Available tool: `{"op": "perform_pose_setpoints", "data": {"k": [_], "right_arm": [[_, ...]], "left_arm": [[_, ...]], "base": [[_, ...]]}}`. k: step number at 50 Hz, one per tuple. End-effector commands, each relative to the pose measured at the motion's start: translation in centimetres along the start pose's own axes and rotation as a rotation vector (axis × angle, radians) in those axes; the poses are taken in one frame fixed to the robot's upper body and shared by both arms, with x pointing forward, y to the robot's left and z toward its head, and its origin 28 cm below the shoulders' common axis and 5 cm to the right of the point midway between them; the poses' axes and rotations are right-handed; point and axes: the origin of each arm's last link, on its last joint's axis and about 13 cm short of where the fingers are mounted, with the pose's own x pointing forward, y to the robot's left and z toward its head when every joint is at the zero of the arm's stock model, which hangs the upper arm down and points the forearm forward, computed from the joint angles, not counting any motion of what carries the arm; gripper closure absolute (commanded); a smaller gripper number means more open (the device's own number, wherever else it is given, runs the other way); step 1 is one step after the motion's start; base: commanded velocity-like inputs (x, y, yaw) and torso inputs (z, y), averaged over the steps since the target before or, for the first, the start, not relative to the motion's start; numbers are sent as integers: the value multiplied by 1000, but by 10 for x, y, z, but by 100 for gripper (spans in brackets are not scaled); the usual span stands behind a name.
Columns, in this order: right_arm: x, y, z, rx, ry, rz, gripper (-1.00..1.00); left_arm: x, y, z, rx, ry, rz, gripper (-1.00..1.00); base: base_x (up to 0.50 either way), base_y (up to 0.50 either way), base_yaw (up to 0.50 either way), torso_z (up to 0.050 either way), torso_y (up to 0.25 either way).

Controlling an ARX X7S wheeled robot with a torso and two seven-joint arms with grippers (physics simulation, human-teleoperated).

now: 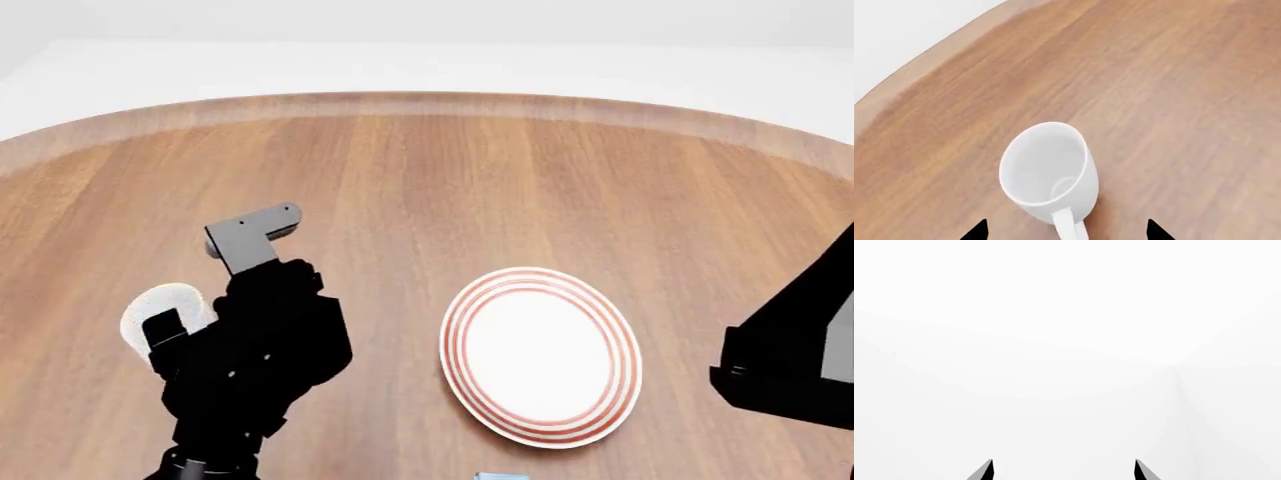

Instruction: Pick up the white mug and put it on the plate, and put the chocolate pudding to the right of the plate.

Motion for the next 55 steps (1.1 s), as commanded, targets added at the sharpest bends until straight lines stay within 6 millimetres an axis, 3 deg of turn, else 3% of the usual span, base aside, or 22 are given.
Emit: {"op": "perform_pose_setpoints", "data": {"k": [1,32,55], "right_arm": [[-1,-2,-1,-22,-9,0,-100],[-3,0,-2,-15,-2,11,-100],[-3,0,-3,-15,3,12,-100]], "left_arm": [[7,-5,-6,-81,65,-15,-100],[24,-3,-8,-281,176,-27,-100],[37,-4,-16,-309,204,-28,-100]], "base": [[0,0,0,0,0],[0,0,0,0,0],[0,0,0,0,0]]}}
